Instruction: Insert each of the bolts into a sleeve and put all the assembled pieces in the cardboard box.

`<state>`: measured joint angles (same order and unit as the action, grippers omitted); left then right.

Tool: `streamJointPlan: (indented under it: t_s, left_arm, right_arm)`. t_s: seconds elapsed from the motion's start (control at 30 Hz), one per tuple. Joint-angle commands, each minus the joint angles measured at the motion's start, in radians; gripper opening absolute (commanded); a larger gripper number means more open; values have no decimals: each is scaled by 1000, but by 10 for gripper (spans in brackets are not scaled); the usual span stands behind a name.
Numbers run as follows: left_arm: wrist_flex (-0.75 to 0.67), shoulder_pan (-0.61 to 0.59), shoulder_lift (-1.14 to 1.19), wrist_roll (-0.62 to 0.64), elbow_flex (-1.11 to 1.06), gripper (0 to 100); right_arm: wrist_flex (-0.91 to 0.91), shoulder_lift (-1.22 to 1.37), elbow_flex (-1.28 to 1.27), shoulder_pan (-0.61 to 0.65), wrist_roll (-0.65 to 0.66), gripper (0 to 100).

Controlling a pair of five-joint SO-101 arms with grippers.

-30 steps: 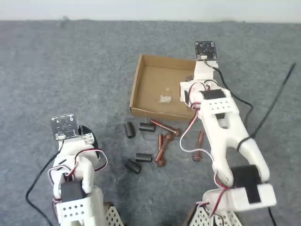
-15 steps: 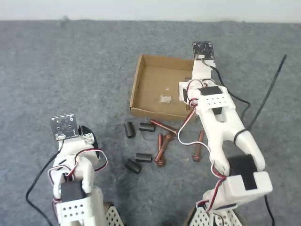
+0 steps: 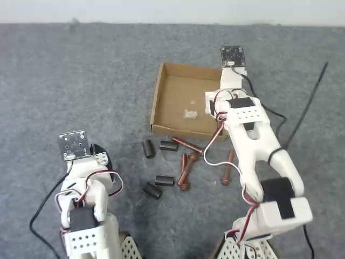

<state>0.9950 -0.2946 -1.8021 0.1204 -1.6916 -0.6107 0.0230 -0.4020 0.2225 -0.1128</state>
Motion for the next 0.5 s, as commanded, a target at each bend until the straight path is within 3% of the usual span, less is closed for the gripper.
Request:
streamJointPlan:
  t_s: [0.0, 0.23, 0.47]
  left_arm:
    - [-15, -2, -17, -11, 7, 11]
    - [-15, -3, -17, -11, 7, 11]
    - [-14, -8, -17, -11, 7, 11]
  right_arm:
    - [-48, -163, 31, -2, -8, 6]
    - [-415, -361, 31, 142, -2, 6]
    - [-582, -403, 31, 294, 0, 6]
